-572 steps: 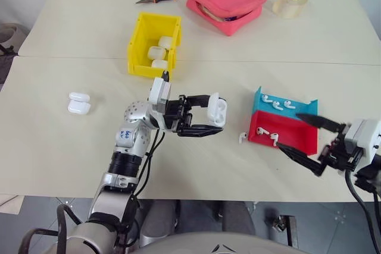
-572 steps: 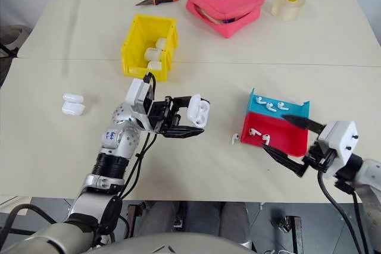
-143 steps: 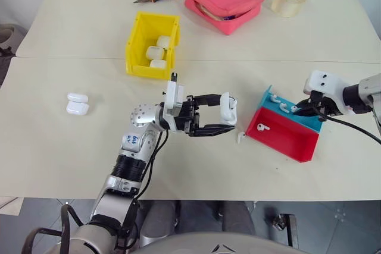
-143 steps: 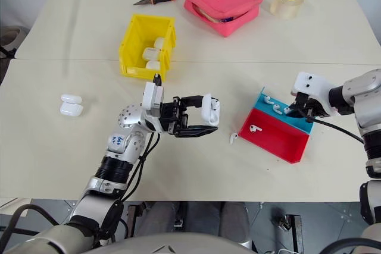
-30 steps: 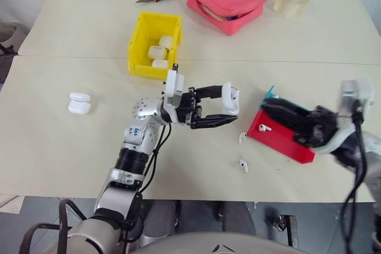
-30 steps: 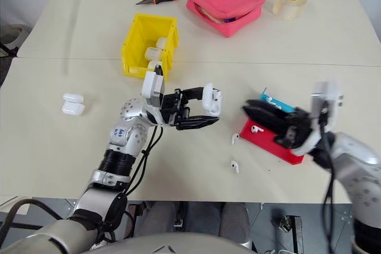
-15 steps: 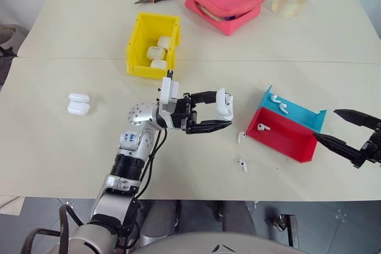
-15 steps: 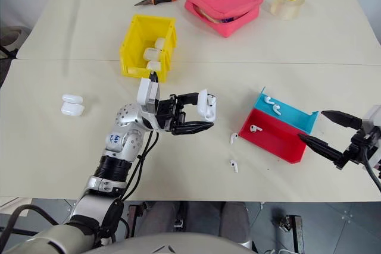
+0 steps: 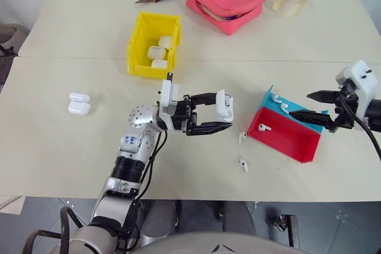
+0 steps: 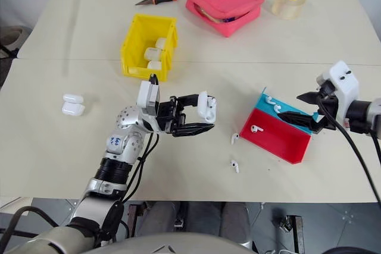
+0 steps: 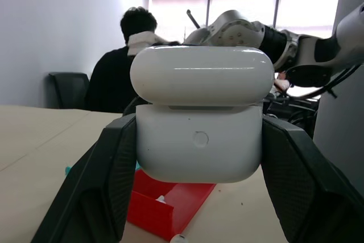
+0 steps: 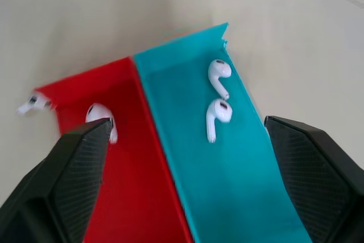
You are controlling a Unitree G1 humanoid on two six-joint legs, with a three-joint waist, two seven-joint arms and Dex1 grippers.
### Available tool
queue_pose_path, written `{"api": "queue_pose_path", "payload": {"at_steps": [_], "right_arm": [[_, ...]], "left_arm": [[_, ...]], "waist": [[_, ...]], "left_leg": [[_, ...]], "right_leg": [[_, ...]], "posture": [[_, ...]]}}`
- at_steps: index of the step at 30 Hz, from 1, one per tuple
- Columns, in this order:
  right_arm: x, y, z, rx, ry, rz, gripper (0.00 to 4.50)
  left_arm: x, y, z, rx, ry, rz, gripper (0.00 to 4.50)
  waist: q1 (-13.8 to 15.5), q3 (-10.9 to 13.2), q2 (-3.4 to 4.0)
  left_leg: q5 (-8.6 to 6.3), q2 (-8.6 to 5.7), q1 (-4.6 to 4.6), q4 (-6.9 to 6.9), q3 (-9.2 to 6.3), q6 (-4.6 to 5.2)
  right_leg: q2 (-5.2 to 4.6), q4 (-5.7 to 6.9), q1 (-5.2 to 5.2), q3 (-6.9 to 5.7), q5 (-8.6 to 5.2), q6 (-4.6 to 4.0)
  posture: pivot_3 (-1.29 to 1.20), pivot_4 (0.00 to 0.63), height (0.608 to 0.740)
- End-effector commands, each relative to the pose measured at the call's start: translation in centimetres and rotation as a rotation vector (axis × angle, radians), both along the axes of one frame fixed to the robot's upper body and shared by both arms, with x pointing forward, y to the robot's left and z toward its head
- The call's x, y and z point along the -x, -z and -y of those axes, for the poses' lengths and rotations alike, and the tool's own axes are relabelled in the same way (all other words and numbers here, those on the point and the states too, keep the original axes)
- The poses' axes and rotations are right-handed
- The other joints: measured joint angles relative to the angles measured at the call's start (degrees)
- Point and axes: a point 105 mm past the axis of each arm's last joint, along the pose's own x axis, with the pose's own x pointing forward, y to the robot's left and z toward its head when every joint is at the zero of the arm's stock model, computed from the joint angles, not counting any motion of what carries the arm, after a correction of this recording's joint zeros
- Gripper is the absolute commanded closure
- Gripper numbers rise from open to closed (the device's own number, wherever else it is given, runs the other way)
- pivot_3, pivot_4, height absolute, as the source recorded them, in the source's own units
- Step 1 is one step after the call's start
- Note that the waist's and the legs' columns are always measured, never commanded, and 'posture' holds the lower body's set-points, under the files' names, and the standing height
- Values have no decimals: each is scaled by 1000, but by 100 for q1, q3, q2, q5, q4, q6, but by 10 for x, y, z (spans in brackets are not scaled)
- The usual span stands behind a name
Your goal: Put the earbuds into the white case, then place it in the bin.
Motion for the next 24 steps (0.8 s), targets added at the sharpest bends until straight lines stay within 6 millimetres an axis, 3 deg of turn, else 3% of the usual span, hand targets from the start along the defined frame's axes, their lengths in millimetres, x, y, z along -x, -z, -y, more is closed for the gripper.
{"api": "queue_pose_path", "payload": {"at_steps": [1,7,17,21,24], "right_arm": [[-23,3,-4,60,80,-27,26],[-36,17,-7,164,63,-74,26],[-42,22,-1,214,15,-110,26],[-40,25,-2,220,-21,-134,907],[-40,27,-2,227,-33,-137,1985]], "left_arm": [[6,-9,3,25,15,51,1694],[6,-10,4,32,9,53,1694],[7,-10,3,37,-6,54,1694],[7,-11,3,40,-7,53,1694],[7,-11,4,41,-7,53,1694]], "waist": [[-10,0,2],[12,0,2],[-10,0,2],[-7,0,2],[-13,0,2]], "left_leg": [[0,-2,-3,0,1,0],[1,-9,-26,-2,3,-1],[3,-4,-26,2,17,-3],[3,-5,-26,2,17,-3],[3,-5,-26,2,17,-3]], "right_leg": [[0,3,-5,3,0,0],[0,0,-14,-17,-1,-2],[2,4,-15,-21,0,0],[2,4,-15,-21,0,0],[2,4,-15,-22,-1,0]], "posture": [[0,150,740],[0,150,740],[0,150,740],[0,150,740],[0,150,740]]}}
